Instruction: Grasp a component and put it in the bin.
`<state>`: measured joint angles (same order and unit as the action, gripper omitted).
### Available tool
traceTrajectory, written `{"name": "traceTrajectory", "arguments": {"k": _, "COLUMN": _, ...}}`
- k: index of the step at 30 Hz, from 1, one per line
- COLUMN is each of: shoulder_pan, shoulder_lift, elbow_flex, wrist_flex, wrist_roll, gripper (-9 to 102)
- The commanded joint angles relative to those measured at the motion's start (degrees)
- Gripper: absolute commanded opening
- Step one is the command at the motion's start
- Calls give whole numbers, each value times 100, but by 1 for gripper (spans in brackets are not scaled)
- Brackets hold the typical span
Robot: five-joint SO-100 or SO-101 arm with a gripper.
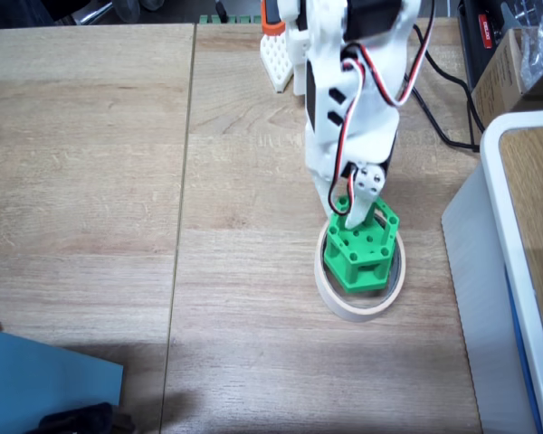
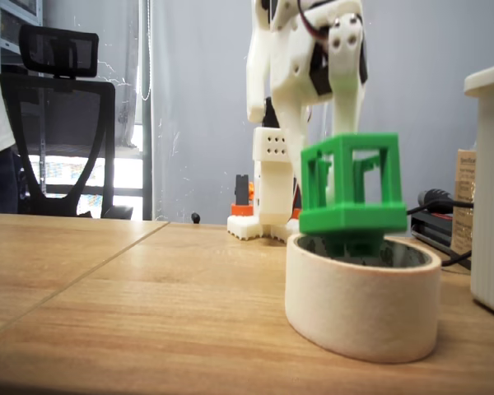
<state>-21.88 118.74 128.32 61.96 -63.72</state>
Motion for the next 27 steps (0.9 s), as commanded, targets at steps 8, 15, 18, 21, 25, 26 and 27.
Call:
{"name": "traceTrajectory", "arguments": {"k": 8, "shoulder_pan": 26, "shoulder_lift": -79, "elbow_flex": -439, "wrist_flex": -44, "wrist_roll": 70, "gripper": 0}}
{"name": "traceTrajectory", "arguments": {"k": 15, "shoulder_pan": 26, "shoulder_lift": -79, "elbow_flex": -439, "wrist_flex": -53, "wrist_roll": 62, "gripper": 2}}
{"name": "traceTrajectory", "arguments": {"k": 18, "shoulder_pan": 26, "shoulder_lift": -70, "elbow_flex": -439, "wrist_flex": -53, "wrist_roll": 62, "gripper": 6}}
{"name": "traceTrajectory", "arguments": {"k": 21, "shoulder_pan": 26, "shoulder_lift": -18, "elbow_flex": -439, "wrist_flex": -53, "wrist_roll": 62, "gripper": 9}}
{"name": "traceTrajectory", "arguments": {"k": 25, "shoulder_pan": 26, "shoulder_lift": 18, "elbow_flex": -431, "wrist_flex": -53, "wrist_roll": 62, "gripper": 13}}
{"name": "traceTrajectory", "arguments": {"k": 26, "shoulder_pan": 26, "shoulder_lift": 26, "elbow_flex": -431, "wrist_flex": -53, "wrist_roll": 62, "gripper": 13}}
{"name": "traceTrajectory", "arguments": {"k": 27, "shoulder_pan": 26, "shoulder_lift": 26, "elbow_flex": -431, "wrist_flex": -53, "wrist_roll": 62, "gripper": 14}}
